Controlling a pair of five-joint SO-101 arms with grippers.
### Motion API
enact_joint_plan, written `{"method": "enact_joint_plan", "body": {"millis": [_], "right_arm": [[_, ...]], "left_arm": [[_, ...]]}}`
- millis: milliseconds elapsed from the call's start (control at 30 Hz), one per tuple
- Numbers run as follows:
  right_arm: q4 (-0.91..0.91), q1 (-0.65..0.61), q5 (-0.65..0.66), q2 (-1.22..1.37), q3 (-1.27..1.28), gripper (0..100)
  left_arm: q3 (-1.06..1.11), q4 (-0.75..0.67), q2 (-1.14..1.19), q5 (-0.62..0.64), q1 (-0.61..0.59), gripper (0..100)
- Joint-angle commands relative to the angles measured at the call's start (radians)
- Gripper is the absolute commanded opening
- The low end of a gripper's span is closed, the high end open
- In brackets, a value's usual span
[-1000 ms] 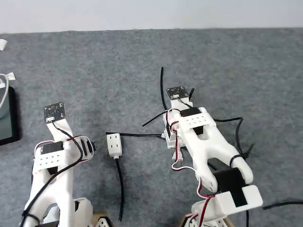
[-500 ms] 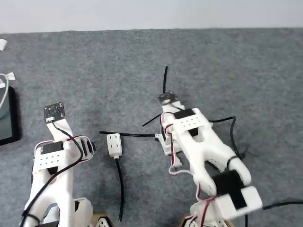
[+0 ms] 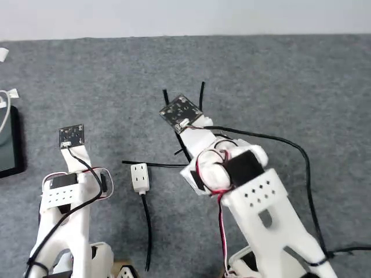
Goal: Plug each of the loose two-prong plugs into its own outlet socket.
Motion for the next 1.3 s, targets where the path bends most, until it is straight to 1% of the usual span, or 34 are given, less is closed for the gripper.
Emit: {"method": "enact_joint_plan", "body": {"millis": [0, 67, 167, 233, 300, 367, 433, 533, 667, 767, 867, 1067, 1267], "right_arm": [[0.061, -0.064, 0.020, -0.013, -0.167, 0.8], [0.088, -0.111, 0.018, 0.035, -0.233, 0.8], [0.102, -0.162, 0.018, 0.127, -0.311, 0.8], [0.091, -0.179, 0.021, 0.180, -0.347, 0.8], [0.073, -0.182, 0.023, 0.225, -0.370, 0.8], [0.042, -0.182, 0.021, 0.255, -0.374, 0.8], [0.016, -0.182, 0.017, 0.282, -0.371, 0.8], [-0.002, -0.182, 0.015, 0.302, -0.365, 0.8], [-0.047, -0.177, 0.017, 0.302, -0.304, 0.8], [-0.114, -0.179, 0.018, 0.309, -0.238, 0.8], [-0.179, -0.180, 0.021, 0.311, -0.175, 0.8], [-0.236, -0.176, 0.015, 0.312, -0.120, 0.8], [-0.268, -0.177, 0.015, 0.312, -0.094, 0.8]], "left_arm": [[-0.030, -0.017, -0.014, -0.023, 0.002, 1], [-0.048, -0.015, 0.032, -0.025, 0.003, 1], [-0.147, 0.002, 0.175, -0.058, 0.006, 1], [-0.234, 0.018, 0.275, -0.112, 0.000, 1], [-0.318, 0.064, 0.345, -0.176, -0.005, 1], [-0.364, 0.077, 0.361, -0.229, 0.028, 1], [-0.363, 0.046, 0.353, -0.305, 0.098, 1], [-0.332, 0.017, 0.315, -0.359, 0.180, 1], [-0.249, -0.003, 0.226, -0.474, 0.210, 1], [-0.171, -0.041, 0.138, -0.509, 0.239, 1], [-0.091, -0.052, 0.040, -0.572, 0.269, 1], [0.054, -0.064, -0.147, -0.624, 0.331, 1], [0.139, -0.071, -0.301, -0.624, 0.336, 1]]}}
